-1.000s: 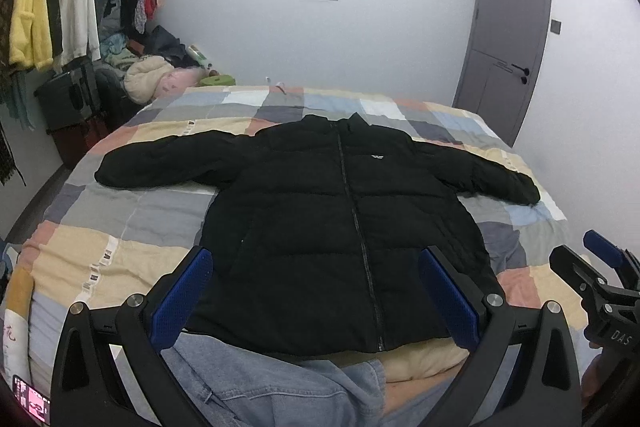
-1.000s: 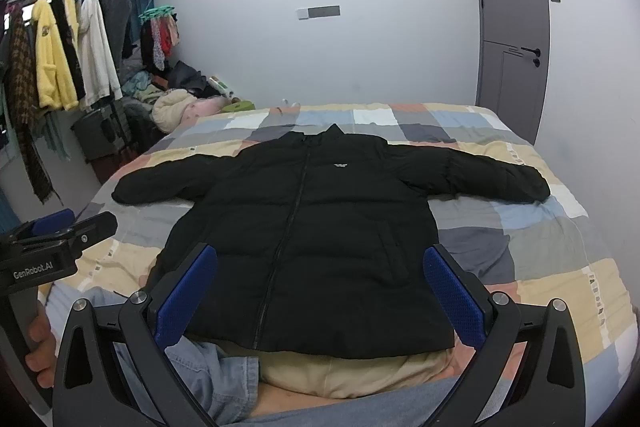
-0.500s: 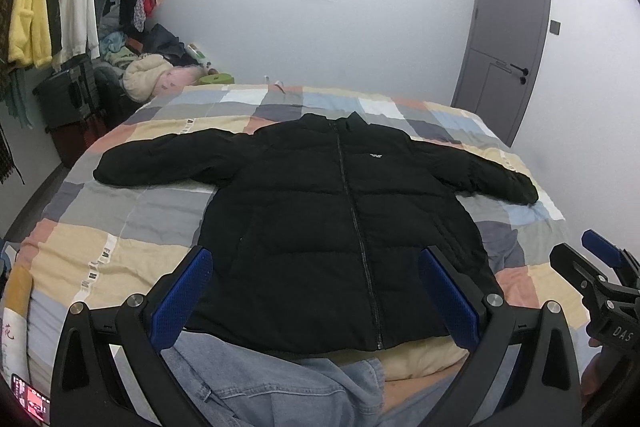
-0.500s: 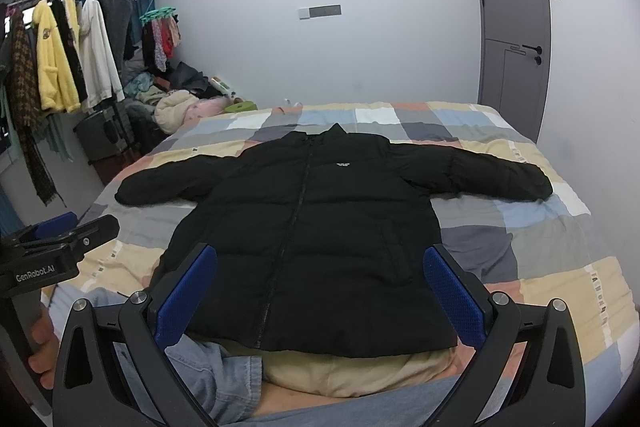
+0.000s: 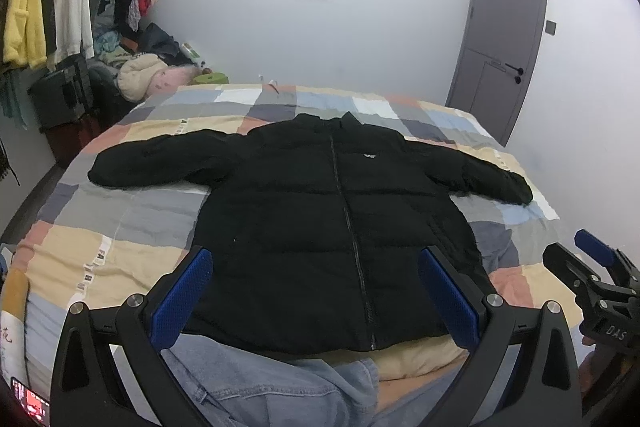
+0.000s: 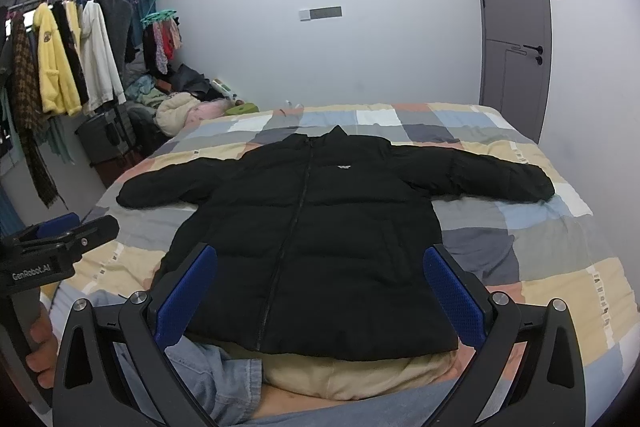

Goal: Fold large clothes
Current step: 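Move the right tool to the sleeve cuff nearest it and grasp it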

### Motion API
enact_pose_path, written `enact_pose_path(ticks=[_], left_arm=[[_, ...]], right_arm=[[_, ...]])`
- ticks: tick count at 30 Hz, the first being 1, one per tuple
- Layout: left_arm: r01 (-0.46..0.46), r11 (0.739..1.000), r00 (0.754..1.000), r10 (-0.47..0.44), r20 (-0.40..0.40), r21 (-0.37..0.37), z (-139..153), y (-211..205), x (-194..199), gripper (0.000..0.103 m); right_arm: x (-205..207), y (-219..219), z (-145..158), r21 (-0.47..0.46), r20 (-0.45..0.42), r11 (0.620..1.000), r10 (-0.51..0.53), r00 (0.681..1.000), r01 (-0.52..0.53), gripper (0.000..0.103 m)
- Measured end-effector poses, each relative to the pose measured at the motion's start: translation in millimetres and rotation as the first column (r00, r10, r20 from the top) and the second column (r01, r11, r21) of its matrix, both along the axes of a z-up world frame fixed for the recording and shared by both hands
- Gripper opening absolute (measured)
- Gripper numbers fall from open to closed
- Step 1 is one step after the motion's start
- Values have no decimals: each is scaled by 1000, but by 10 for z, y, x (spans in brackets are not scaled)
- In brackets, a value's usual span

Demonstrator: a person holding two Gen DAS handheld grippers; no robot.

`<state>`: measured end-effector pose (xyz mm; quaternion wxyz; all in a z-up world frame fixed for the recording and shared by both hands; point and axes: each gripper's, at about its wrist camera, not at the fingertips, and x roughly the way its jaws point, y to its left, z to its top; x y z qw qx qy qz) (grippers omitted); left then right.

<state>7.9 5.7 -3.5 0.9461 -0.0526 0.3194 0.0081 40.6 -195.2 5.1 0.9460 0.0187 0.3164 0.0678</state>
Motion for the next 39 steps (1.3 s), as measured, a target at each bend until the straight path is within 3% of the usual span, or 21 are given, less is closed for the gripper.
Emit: enact_pose_path(ticks=[11, 21, 27, 31, 35, 39], left_arm=[[13, 1000, 1000, -13, 3, -3, 5, -38, 100, 103], [76, 997, 997, -76, 14, 30, 70, -239, 397, 103], [91, 994, 996, -92, 20, 58, 85, -357, 730, 103], [100, 994, 994, -101, 33, 43, 59, -372, 983, 103], [106, 993, 994, -108, 30, 50, -80, -400, 1273, 103], [102, 995, 995, -102, 22, 15, -271, -358, 1472, 103]], right_arm=[[90, -144, 41, 7, 7, 999, -44, 999, 43, 103], [264, -675, 170, -28, 96, 990, -135, 986, 138, 103], [459, -1071, 160, -28, 111, 987, -156, 982, 160, 103], [594, -1384, 88, 36, 99, 981, -191, 976, 189, 103], [674, -1571, 41, 13, 125, 979, -204, 971, 204, 103], [857, -1839, -76, 31, 70, 980, -200, 977, 198, 103]])
